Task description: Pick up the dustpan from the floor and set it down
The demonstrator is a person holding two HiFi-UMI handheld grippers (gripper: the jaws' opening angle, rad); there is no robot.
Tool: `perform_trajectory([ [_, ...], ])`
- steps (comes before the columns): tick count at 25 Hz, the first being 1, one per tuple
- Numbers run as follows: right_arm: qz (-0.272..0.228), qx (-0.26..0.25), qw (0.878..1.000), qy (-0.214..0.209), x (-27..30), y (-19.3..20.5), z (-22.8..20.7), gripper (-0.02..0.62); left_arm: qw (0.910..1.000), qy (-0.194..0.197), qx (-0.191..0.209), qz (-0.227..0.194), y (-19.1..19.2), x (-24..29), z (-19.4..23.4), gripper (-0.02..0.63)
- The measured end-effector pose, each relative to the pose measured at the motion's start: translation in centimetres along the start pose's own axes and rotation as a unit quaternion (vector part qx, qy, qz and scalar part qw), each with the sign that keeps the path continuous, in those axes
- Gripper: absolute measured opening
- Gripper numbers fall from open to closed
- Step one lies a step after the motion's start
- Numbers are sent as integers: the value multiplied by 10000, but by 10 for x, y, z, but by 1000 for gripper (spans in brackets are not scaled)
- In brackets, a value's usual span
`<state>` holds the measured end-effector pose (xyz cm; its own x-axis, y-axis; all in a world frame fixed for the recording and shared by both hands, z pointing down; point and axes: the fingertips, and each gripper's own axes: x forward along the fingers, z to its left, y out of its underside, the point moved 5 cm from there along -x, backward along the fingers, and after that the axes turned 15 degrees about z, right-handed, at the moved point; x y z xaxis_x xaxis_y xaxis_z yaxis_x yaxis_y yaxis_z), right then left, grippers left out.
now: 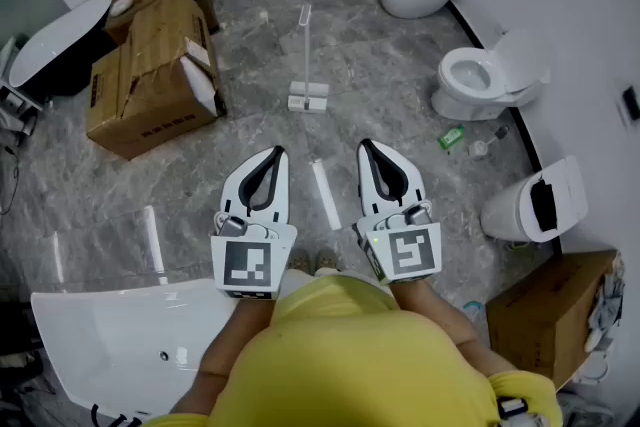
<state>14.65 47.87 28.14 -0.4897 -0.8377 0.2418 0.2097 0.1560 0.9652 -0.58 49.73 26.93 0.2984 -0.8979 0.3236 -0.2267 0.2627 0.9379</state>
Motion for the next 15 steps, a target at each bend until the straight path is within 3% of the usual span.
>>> perform_trajectory([
  [8, -97, 219, 9995, -217, 11, 6, -19, 12, 10000, -39, -32, 18, -3, 16, -5, 2],
  [15, -76, 243, 9992, -299, 50, 4, -20, 55, 9999, -26, -123, 112, 3, 43, 23, 2],
])
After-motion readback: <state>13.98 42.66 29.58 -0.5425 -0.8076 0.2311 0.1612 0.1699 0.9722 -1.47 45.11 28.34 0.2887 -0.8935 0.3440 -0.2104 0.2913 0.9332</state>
